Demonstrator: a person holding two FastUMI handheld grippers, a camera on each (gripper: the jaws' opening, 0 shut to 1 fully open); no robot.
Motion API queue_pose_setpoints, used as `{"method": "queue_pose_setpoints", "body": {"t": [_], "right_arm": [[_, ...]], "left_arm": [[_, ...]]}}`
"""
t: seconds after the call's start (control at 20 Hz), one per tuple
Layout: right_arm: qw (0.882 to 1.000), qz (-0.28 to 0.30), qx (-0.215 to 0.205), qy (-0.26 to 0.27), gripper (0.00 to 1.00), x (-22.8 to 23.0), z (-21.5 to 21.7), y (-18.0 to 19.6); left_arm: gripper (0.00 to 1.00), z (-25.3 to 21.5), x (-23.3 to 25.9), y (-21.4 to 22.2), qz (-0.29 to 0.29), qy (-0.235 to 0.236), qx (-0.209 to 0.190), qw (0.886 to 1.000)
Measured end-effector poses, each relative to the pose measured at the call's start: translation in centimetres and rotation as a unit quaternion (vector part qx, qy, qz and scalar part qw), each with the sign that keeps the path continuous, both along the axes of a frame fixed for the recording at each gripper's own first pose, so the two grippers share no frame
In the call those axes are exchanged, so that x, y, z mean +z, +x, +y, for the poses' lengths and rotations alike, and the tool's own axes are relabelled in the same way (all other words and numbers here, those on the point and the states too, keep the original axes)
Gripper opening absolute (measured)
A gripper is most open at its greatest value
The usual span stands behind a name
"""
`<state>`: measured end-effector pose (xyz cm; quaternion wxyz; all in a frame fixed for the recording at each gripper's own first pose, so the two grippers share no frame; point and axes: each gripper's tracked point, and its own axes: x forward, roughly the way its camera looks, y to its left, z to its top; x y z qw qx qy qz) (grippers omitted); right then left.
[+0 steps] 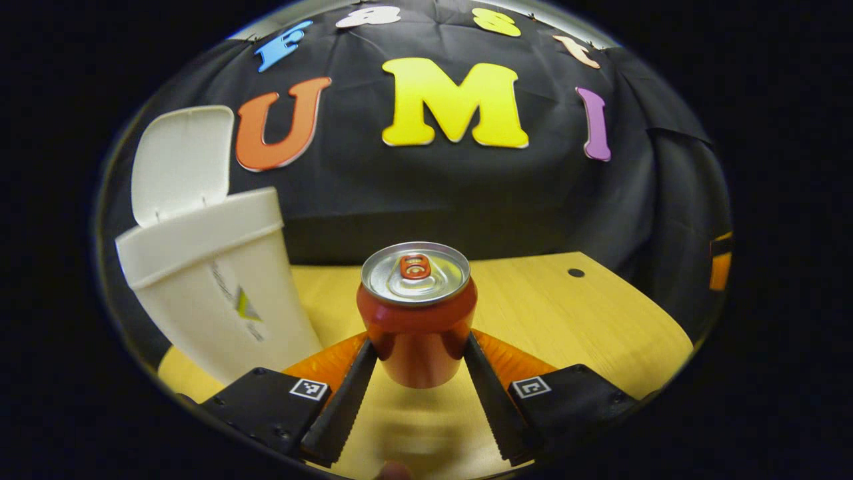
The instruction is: Press the lid of the desktop garbage bin to open it, pick up the crumpled paper on the desktop and throw it into the bin, then pick up the pop can on the desktop and drop it into the bin, and finally close the garbage bin lid.
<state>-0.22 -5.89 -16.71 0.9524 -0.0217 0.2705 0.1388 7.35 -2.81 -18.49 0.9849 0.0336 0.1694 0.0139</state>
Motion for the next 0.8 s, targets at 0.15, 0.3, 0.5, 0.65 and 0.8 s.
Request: {"method": "queue_pose_setpoints", "body": {"t": [0.15, 0.3, 0.5, 0.65, 0.8], "right_arm": [[1.000, -0.021, 0.003, 0.021, 0.92, 1.4, 1.5, 0.1], [0.999, -0.036, -0.001, 0.035, 0.93, 2.5, 2.2, 0.4], [0.997, -0.037, -0.026, 0.059, 0.94, 3.1, 2.3, 0.6], [0.997, -0.034, -0.040, 0.061, 0.92, 3.3, 2.2, 0.6], [0.997, -0.026, -0.055, 0.056, 0.93, 3.2, 1.9, 0.6]], "left_arm": [[0.84, 3.4, 7.2, 1.0, -0.048, -0.001, 0.031, 0.998], [0.84, 8.9, 12.9, 1.6, -0.084, 0.008, 0.089, 0.992], [0.84, 16.5, 15.9, 2.1, -0.087, 0.049, 0.146, 0.984], [0.84, 20.3, 15.4, 2.0, -0.066, 0.044, 0.183, 0.980], [0.84, 22.3, 13.8, 2.1, -0.046, 0.029, 0.198, 0.979]]}}
